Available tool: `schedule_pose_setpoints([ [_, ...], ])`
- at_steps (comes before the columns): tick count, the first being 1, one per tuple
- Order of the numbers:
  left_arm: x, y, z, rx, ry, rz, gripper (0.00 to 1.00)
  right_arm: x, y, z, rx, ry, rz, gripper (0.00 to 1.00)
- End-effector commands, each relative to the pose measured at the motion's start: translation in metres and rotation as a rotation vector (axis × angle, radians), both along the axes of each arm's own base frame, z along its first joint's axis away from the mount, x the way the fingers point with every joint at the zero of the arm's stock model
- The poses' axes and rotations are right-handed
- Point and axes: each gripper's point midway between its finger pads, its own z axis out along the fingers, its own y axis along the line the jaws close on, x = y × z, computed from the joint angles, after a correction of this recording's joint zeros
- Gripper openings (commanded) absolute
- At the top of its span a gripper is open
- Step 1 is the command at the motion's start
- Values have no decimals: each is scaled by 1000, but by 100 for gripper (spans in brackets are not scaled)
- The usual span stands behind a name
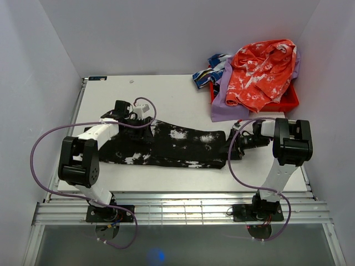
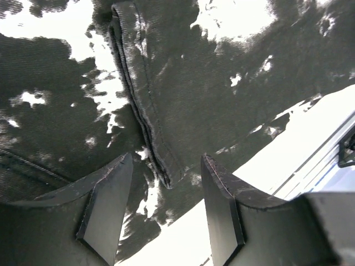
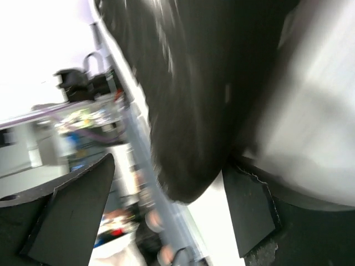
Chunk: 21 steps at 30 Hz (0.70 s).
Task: Fold and stack the trousers
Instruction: Fold the trousers
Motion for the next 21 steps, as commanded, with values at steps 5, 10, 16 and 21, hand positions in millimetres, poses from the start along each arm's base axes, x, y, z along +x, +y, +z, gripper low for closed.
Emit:
schedule_pose_setpoints([
  [5,0,-6,13,-47,-23,4,64,-45,-4,-37,-95,144,93,75],
  [10,2,-1,19,-49,-38,23,64,-38,-7,-39,-115,125,98,8],
  [16,16,24,28,-75,-39,100,64,-24,-23,-22,-176,13,64,8],
  [21,29,38,47,-131,-69,100,73,-14,-32,-11,-199,-56,40,84],
])
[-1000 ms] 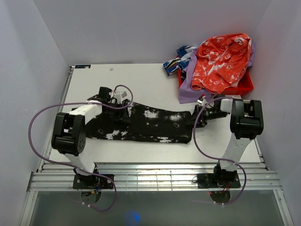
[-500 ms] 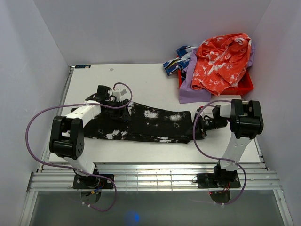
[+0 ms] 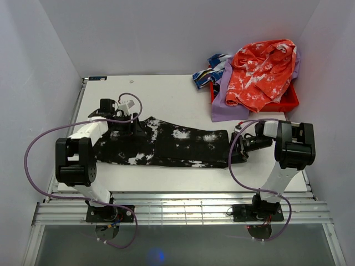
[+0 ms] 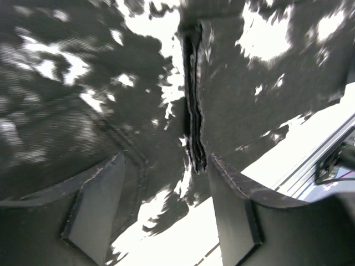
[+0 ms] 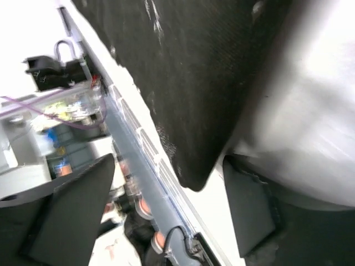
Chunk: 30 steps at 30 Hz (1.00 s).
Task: Fold and stack the trousers
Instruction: Fold the trousers
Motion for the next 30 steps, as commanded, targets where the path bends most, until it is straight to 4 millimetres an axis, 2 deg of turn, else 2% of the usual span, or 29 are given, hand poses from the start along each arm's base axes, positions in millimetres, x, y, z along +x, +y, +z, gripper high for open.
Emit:
schedule_pose_setpoints([
  [1,17,11,43,-71,-108,-1,74,22,-20,-2,-114,-146,-3,86],
  [4,19,25,54,-100,-135,8,74,57,-22,3,-103,-194,-33,80],
  [7,22,51,65,-126,-155,71,74,70,-20,-6,-81,-182,-62,74],
  [8,21,55,69,-146,-157,79,74,71,-20,-9,-81,-179,-66,70],
  [9,23,73,72,-144,-166,122,74,72,-20,-12,-81,-176,-66,68],
  [11,24,91,79,-140,-179,152,74,72,-19,-19,-67,-163,-64,62],
  [13,25,119,82,-125,-186,202,75,67,-14,-23,-36,-144,-65,61],
  [16,22,158,77,-127,-169,289,75,62,-7,-23,13,-133,-63,59],
  [17,18,168,74,-120,-161,300,75,62,-6,-22,22,-131,-63,51],
  [18,14,187,69,-101,-154,345,77,59,-6,-21,33,-122,-59,43],
  [19,10,196,63,-87,-141,359,79,61,-6,-18,38,-131,-53,34],
  [20,2,202,55,-57,-134,339,81,62,-8,-16,33,-139,-51,13],
  [21,-5,216,45,-34,-114,362,83,63,-11,-13,29,-142,-56,8],
  [24,-20,230,23,45,-102,347,85,76,-27,5,1,-229,-60,8],
  [25,-23,236,17,91,-98,343,86,72,-31,15,0,-218,-61,8],
  [26,-23,238,14,112,-110,339,86,78,-37,22,-7,-243,-62,8],
  [28,-26,234,7,108,-108,321,86,73,-48,33,-18,-247,-60,8],
  [30,-25,233,4,96,-110,323,85,78,-64,42,-37,-275,-79,8],
])
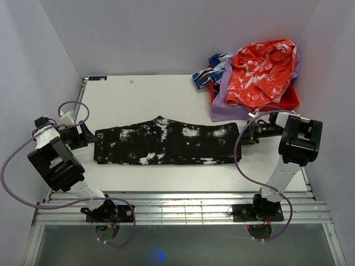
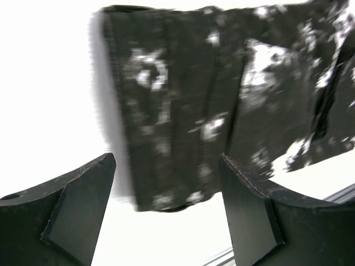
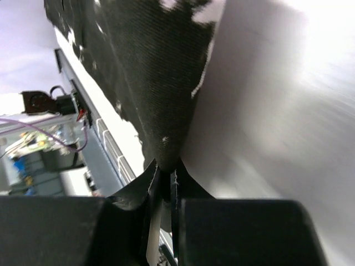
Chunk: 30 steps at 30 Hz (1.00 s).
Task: Fold and stack the trousers
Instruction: Fold the trousers
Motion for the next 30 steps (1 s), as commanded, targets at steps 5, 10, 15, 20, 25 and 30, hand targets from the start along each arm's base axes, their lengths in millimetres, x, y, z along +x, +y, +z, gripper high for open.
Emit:
schedule_pose_setpoints([
  [5,7,-3,-9,-13,-44,-40,84,-5,-50,56,-47,-123,-4,8],
  [10,7,-28,-13,-119,-69,-104,82,-4,-55,85,-24,-184,-7,8],
  [15,2,-62,-22,-212,-88,-176,78,7,-47,116,47,-225,-49,8],
  [20,10,-84,-32,-291,-75,-198,71,20,-30,153,156,-280,-83,8],
  [25,11,-100,-45,-318,-33,-201,60,28,-1,175,190,-323,-57,8],
  [30,11,-109,-45,-356,-32,-213,39,41,50,188,184,-361,10,8],
])
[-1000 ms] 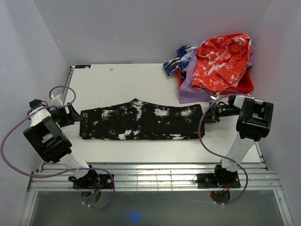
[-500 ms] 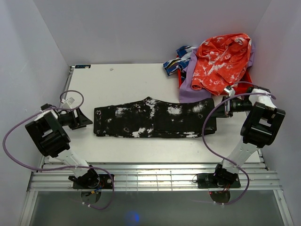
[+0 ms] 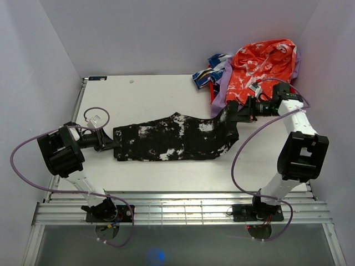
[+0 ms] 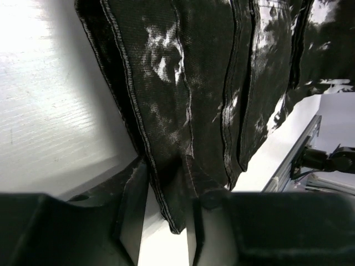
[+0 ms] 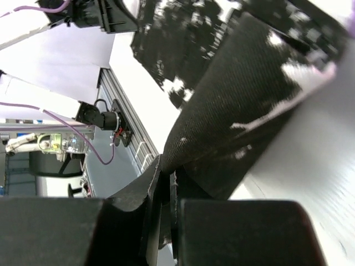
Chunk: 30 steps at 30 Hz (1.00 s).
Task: Fold and stack the trousers
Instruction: Fold the trousers
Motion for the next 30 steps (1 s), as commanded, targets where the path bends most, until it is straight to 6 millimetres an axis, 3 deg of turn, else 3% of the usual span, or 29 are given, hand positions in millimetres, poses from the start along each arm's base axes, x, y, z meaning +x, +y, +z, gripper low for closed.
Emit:
schedule_pose_setpoints([
  [1,7,-7,9,-54,-54,-10,35,15,36,35,53,-86,24,8],
  [2,6,-9,10,-60,-60,-14,30,12,52,40,67,-49,39,8],
  [3,6,-11,11,-61,-64,-21,18,18,59,44,64,-91,46,8],
  [4,6,-12,11,-60,-63,-25,13,24,63,46,50,-101,34,8],
  [5,5,-14,10,-57,-65,-33,8,17,87,48,54,-112,93,8],
  [6,5,-15,10,-55,-64,-34,0,18,96,48,55,-114,111,8],
  [14,5,-22,11,-55,-66,-59,0,8,186,51,84,-122,311,8],
  [19,5,-23,11,-56,-54,-53,0,10,235,43,145,-80,341,8],
  [20,6,-22,12,-49,-54,-52,0,9,250,52,188,-99,342,8],
  [21,7,-21,12,-44,-55,-50,0,8,256,43,197,-72,333,8],
  [23,8,-20,15,-35,-57,-45,0,4,275,49,244,-76,336,8],
  [26,8,-19,16,-23,-60,-41,0,0,299,38,248,-35,348,8],
  [30,6,-20,14,-29,-51,-43,0,-2,325,39,275,-31,344,8],
])
